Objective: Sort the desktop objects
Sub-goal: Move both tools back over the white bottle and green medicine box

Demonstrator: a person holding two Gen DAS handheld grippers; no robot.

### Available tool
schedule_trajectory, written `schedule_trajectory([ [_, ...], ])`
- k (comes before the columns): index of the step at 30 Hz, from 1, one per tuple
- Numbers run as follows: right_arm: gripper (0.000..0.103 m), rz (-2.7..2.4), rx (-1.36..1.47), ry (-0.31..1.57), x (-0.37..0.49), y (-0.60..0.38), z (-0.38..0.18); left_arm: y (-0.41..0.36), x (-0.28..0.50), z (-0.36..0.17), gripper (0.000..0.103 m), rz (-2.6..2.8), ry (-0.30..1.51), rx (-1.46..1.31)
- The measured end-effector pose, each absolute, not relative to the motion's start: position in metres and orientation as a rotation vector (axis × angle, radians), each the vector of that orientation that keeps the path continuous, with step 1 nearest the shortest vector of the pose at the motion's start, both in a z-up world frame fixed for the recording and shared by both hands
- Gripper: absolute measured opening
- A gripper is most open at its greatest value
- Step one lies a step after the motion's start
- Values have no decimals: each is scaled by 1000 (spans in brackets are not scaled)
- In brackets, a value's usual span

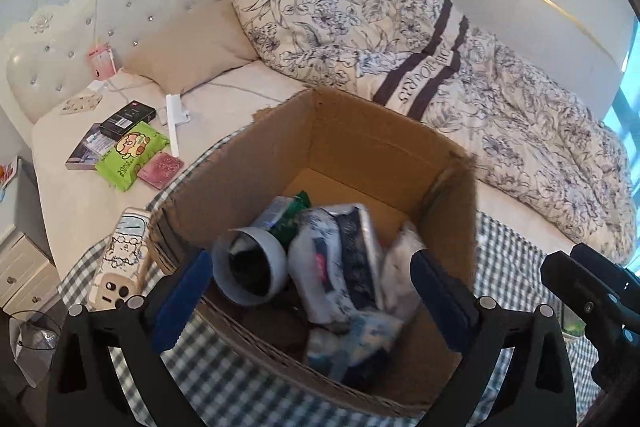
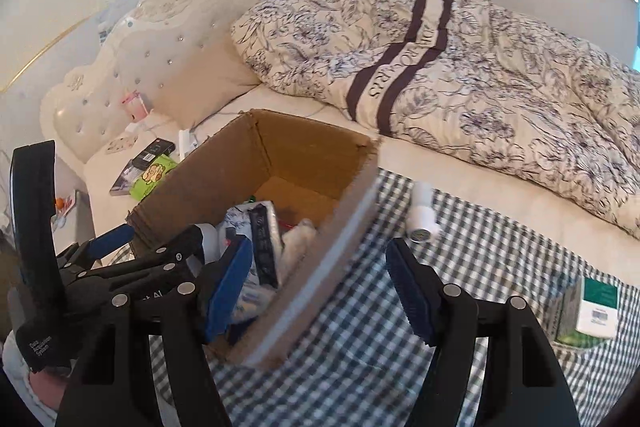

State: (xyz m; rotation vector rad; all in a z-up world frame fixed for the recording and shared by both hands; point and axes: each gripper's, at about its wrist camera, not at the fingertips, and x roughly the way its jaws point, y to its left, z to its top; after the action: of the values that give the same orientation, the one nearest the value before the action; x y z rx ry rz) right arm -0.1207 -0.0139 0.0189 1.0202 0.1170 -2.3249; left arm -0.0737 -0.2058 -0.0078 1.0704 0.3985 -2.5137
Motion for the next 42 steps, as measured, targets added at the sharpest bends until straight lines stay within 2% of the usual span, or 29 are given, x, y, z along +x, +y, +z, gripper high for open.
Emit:
schedule_trajectory([
  [10,74,-2429,1052,45,-117,74,18,-124,-81,0,102,-2632,336,1092],
  [24,74,-2596,1191,-139,-150,195,-18,-24,-136,-31,102,-2782,228,1217],
  [35,74,-2605,1253,-156,-186,210,-44,-24,-211,-76,102,-2778,260,1271],
  [42,74,-2607,1274,-145,-208,208,-57,-27,-256,-114,102,-2737,201,1322],
])
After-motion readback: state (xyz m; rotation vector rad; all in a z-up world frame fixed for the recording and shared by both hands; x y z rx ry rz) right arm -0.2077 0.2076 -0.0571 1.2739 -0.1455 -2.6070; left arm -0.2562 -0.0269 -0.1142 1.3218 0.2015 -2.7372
